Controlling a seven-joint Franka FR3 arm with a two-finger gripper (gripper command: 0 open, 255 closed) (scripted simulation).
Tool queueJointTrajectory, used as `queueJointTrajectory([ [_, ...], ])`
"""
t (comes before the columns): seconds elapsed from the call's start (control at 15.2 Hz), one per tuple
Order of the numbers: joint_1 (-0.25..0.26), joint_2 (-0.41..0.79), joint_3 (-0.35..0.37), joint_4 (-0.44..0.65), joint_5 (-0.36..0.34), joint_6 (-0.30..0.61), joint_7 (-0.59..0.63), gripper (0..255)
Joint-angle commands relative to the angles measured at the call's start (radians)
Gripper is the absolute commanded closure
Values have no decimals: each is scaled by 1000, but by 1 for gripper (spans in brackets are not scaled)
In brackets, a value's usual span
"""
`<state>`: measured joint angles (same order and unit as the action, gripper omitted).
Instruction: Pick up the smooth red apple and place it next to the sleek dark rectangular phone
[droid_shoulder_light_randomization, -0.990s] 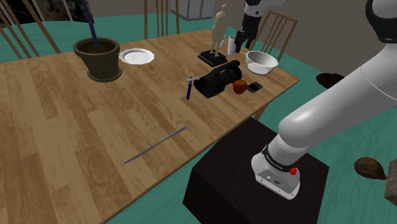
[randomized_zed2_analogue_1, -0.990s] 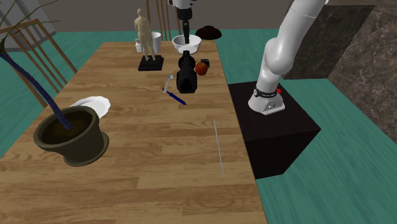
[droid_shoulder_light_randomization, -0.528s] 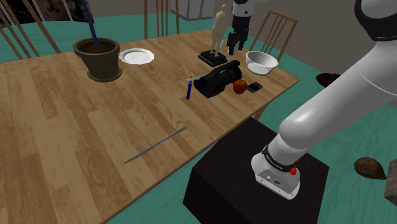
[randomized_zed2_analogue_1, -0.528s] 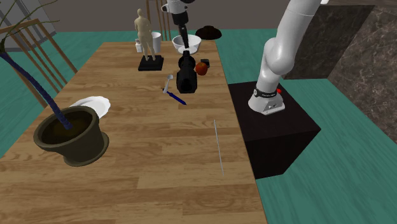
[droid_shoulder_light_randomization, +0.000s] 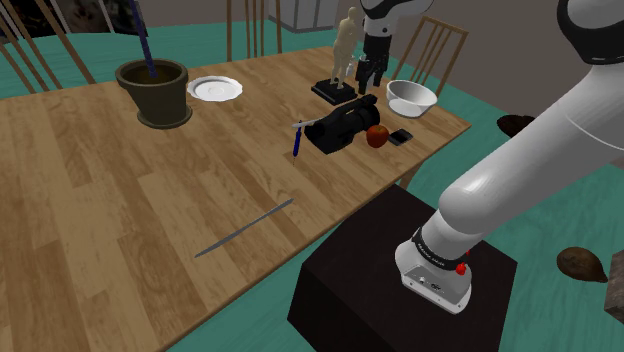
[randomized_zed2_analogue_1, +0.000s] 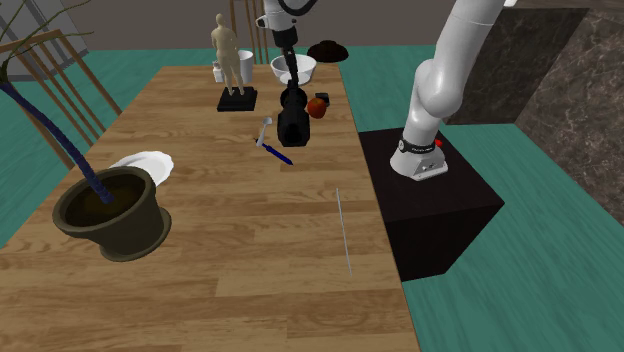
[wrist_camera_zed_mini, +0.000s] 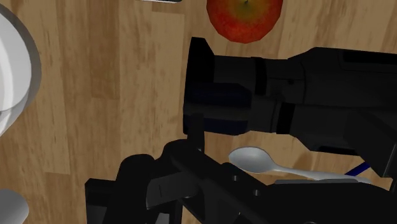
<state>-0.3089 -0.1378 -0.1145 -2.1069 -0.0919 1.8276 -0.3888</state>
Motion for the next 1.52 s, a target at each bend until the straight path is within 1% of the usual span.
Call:
queueJointTrajectory([
  [0.0,0,0,0,-1,0,1,0,0],
  [0.13,0,0,0,-1,0,1,0,0],
  [0.2,0,0,0,-1,0,1,0,255],
  [0.79,0,0,0,-1,0,1,0,255],
  [0.86,0,0,0,-1,0,1,0,0],
  [1.39,-59,-82,-61,-327,51,290,89,0],
  [1.45,-60,-84,-64,-338,53,301,92,0],
])
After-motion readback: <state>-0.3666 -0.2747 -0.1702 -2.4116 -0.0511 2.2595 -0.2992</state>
